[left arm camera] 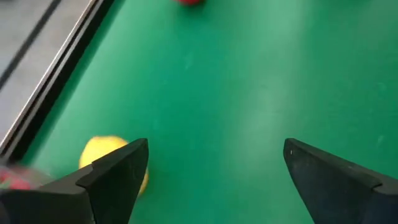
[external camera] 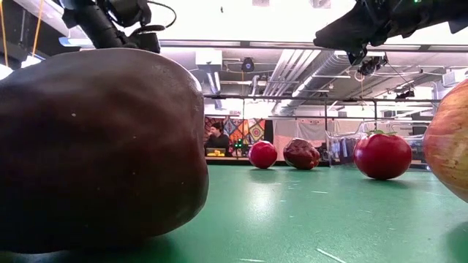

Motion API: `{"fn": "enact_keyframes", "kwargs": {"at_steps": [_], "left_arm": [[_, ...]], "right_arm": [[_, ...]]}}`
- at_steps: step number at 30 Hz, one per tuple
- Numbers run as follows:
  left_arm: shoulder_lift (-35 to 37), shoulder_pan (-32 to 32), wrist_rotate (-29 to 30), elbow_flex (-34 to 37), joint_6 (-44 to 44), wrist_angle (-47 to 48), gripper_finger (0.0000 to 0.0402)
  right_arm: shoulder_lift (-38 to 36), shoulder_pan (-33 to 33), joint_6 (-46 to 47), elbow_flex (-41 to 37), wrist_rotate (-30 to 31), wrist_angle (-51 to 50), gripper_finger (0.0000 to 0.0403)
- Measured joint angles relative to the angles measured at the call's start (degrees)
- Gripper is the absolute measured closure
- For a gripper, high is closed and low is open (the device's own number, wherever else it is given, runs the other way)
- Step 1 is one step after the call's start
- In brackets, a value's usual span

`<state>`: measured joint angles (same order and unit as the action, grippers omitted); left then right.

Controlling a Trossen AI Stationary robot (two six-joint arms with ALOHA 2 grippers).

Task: Sort produce into baskets
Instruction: Put the apple into the top right bin

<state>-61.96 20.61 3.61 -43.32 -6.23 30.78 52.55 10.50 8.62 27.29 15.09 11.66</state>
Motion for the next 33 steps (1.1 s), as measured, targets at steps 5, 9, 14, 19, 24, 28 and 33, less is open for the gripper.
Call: {"fn": "enact_keyframes", "kwargs": {"at_steps": [5,9,14,19,24,28,33], "left_arm": [[0.4,-5.1,0.7,2.5,-4.2,-9.2,0.0077],[0.8,-7.6,2.3,5.0,-6.3,-17.1,0.0132],[0.8,-9.3,2.4,9.6,-6.3,-25.8,0.0213],[0.8,-11.6,2.4,13.7,-6.3,-34.0,0.0292],[0.8,-14.5,1.4,16.5,-8.2,-39.9,0.0360],[0.8,-16.0,1.0,17.0,-9.3,-42.3,0.0397],[0.8,-15.9,1.0,17.0,-5.0,-42.3,0.0391]], "right_arm": [[0.0,0.0,0.0,0.0,0.0,-2.4,0.0332],[0.0,0.0,0.1,0.0,0.0,-3.9,0.0332],[0.0,0.0,0.3,0.0,0.0,-5.7,0.0332],[0.0,0.0,0.3,0.0,0.0,-7.3,0.0332],[0.0,0.0,0.3,0.0,0.2,-9.0,0.0332],[0.0,0.0,-0.1,0.0,3.4,-9.5,0.0332],[0.0,0.0,-0.1,0.0,7.0,-8.7,0.0332]]}}
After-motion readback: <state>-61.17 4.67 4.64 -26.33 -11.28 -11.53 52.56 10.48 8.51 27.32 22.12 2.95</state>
